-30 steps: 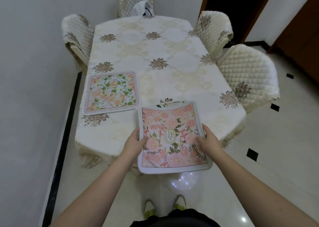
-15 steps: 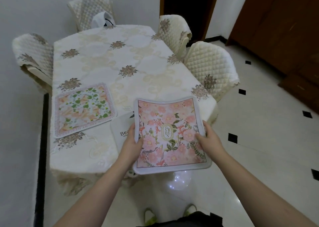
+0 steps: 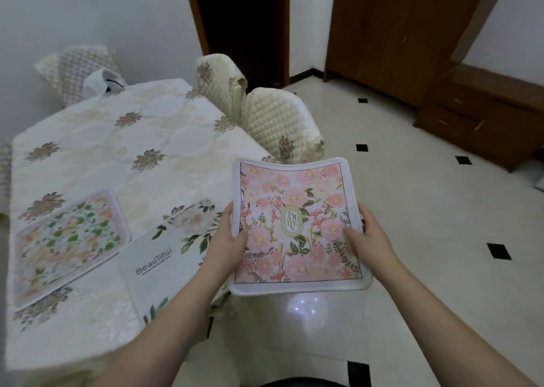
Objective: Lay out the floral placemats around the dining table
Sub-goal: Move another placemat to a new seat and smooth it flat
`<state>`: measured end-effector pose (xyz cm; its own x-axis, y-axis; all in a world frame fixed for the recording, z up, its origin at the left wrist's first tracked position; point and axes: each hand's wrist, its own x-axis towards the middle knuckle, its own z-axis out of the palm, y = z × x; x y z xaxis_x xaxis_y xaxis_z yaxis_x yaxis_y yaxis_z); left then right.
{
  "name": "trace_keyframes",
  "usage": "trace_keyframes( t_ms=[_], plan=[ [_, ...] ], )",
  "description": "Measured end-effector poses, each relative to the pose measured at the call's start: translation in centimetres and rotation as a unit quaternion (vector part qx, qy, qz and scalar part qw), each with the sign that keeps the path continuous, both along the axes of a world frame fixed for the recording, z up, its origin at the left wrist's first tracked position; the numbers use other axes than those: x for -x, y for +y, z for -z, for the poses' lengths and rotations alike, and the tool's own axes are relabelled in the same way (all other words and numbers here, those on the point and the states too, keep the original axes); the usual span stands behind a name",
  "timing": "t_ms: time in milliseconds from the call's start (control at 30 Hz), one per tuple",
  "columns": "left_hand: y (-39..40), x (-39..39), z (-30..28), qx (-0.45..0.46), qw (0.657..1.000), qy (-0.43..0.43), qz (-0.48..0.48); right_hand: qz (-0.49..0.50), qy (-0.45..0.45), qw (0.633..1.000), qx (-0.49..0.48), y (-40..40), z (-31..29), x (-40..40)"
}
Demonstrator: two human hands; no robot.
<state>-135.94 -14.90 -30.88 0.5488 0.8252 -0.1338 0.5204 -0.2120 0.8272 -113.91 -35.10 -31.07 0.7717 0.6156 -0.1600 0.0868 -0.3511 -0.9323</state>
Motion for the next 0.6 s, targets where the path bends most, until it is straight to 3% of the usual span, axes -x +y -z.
trace_keyframes(
  t_ms=[333, 600],
  plan=[
    [-6.0, -11.2, -0.7, 0.078, 0.993, -0.081, 0.042, 0.07, 0.005, 0.997, -0.004, -9.8, -0.1, -10.0],
    [-5.8, -16.3, -0.9, 0.052, 0.995, -0.056, 0.066, 0.084, 0.017, 0.996, -0.009, -10.1, -0.1, -14.5]
  ],
)
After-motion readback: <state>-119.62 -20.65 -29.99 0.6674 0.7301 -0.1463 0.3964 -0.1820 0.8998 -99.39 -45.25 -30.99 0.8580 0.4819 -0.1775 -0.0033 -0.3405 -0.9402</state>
